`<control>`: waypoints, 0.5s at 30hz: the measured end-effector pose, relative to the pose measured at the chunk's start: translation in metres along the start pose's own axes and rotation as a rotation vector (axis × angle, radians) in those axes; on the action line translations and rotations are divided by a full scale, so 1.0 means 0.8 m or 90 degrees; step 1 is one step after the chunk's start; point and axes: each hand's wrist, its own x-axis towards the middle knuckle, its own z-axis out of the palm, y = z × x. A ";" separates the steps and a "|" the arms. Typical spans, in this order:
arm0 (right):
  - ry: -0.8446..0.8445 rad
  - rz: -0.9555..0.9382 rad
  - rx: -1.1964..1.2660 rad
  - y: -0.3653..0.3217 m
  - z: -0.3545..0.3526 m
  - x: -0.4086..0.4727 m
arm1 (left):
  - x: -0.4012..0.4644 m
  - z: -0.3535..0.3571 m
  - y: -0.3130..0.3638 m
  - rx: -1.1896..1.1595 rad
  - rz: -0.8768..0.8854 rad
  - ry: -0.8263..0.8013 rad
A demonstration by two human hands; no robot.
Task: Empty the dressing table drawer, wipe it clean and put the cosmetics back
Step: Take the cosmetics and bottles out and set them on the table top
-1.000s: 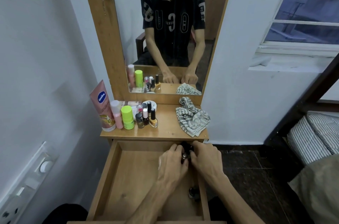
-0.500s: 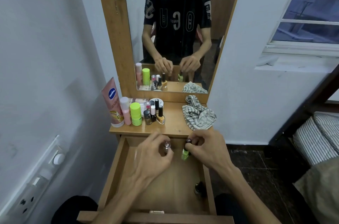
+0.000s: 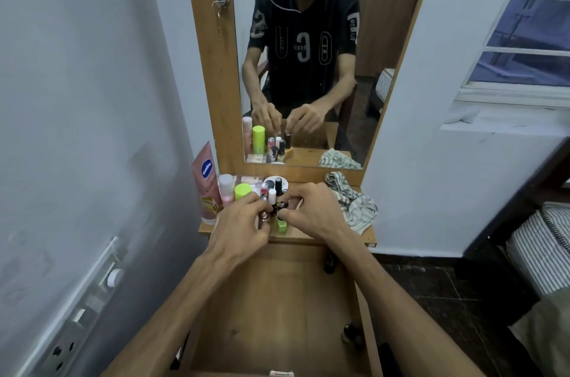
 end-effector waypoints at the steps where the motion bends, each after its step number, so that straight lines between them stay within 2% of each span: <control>1: -0.004 -0.005 -0.010 -0.001 0.000 0.004 | 0.002 0.000 -0.001 0.015 0.009 0.002; 7: -0.035 -0.010 -0.045 -0.003 0.002 0.020 | 0.009 0.000 0.000 0.071 0.063 -0.001; 15: -0.035 -0.038 -0.057 0.002 0.007 0.014 | 0.009 0.002 -0.001 0.068 0.090 0.019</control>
